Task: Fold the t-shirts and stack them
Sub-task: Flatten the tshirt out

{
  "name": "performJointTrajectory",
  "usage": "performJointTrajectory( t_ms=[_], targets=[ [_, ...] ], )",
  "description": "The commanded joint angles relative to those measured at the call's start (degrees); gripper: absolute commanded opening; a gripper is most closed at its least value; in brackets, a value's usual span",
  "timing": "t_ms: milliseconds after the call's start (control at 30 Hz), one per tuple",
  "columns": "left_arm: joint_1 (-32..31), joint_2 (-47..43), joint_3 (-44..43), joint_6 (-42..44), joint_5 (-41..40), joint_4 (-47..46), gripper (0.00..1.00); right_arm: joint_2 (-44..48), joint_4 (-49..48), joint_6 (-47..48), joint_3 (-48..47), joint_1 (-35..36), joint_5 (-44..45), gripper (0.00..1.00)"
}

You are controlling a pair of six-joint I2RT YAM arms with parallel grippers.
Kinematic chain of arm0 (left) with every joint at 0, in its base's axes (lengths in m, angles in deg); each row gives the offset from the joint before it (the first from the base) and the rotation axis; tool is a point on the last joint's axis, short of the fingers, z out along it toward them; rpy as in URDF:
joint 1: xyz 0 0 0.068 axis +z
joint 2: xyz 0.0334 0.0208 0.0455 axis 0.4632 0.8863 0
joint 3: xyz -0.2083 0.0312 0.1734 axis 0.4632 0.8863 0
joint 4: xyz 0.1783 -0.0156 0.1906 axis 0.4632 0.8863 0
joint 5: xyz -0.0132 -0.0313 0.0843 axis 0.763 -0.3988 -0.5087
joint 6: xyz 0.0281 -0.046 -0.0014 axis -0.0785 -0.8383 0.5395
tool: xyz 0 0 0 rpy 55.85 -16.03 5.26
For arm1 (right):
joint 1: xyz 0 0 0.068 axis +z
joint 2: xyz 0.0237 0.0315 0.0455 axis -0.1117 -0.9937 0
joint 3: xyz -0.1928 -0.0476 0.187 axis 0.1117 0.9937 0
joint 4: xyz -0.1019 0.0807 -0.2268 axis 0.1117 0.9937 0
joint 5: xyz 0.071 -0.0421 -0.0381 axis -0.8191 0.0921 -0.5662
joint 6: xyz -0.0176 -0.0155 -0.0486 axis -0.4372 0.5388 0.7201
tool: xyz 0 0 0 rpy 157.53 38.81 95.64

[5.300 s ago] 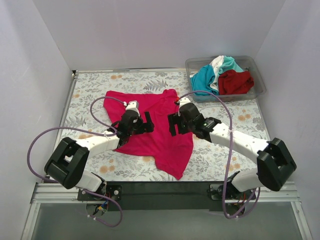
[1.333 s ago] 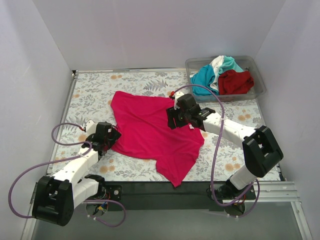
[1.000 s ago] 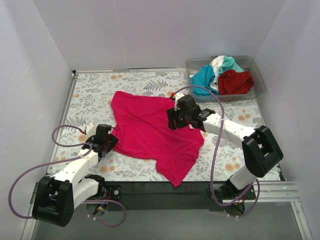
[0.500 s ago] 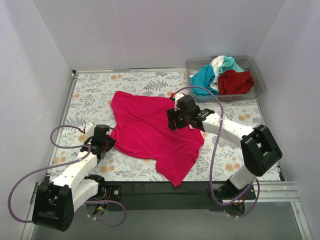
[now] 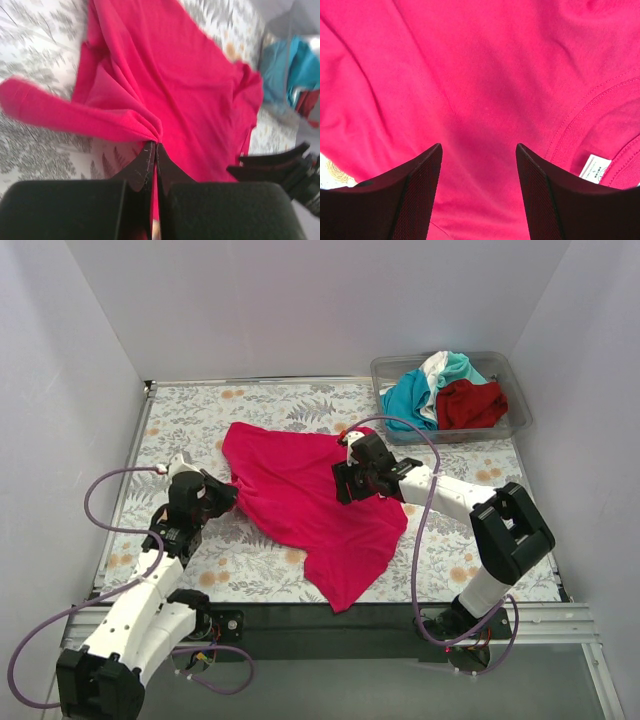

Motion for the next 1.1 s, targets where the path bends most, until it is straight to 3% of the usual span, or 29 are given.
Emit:
performJointTrajectory(
  t_ms=[0,67,100,133,167,200,233,267,300,333,433,633,800,1067],
  targets=[
    [-3.5,1.9,1.8,1.1,8.5,5.1,0.0,-1.1,-1.8,0.4,-2.2,-0.2,-1.0,0.56],
    [-5.3,2.7,2.6,0.3,9.5,7.1,0.0,-1.3,-1.8,0.4,-2.3,-0.2,-1.1,0.56],
    [-7.4,2.5,2.7,0.0,10.5,7.0,0.07,-1.3,-1.8,0.4,-2.3,-0.2,-1.1,0.56],
    [-8.2,2.3,2.7,-0.4,10.4,7.1,0.18,-1.5,-1.8,0.4,-2.3,-0.3,-1.0,0.56],
    [-8.6,1.3,2.7,-0.6,10.0,7.2,0.45,-1.5,-1.8,0.4,-2.3,-0.2,-1.1,0.56],
    [-8.7,0.7,2.2,-1.0,7.5,7.5,0.6,-1.5,-1.8,0.4,-2.3,-0.2,-1.1,0.56],
    [-8.8,0.3,1.8,-1.2,5.8,8.6,0.69,-1.5,-1.8,0.4,-2.2,-0.3,-1.2,0.56],
    [-8.7,-0.6,1.3,-1.5,1.9,9.6,0.86,-1.5,-1.8,0.4,-2.2,-0.2,-1.4,0.56],
    [-8.7,-0.8,-0.1,-3.3,-1.1,10.9,0.9,-1.5,-1.8,0.4,-2.1,-0.3,-1.5,0.56],
    [-8.7,-1.2,-0.2,-4.1,-6.6,11.9,0.91,-1.4,-1.8,0.4,-2.0,-0.2,-1.5,0.56],
    [-8.0,-1.6,3.8,-7.6,-10.6,7.5,0.92,-1.3,-1.8,0.4,-1.8,-0.2,-1.8,0.56],
    [-2.7,6.0,9.8,-11.3,-5.3,-4.8,0.9,0.1,-1.8,0.7,-0.2,-0.2,-1.6,0.56],
    [-0.7,9.7,8.6,-10.1,-8.1,-8.0,0.87,2.3,-2.3,0.8,1.6,-0.2,-1.3,0.56],
    [3.0,14.3,8.7,-8.6,-5.0,-13.3,0.82,2.9,-2.9,0.8,3.3,-0.2,-1.5,0.56]
  ],
)
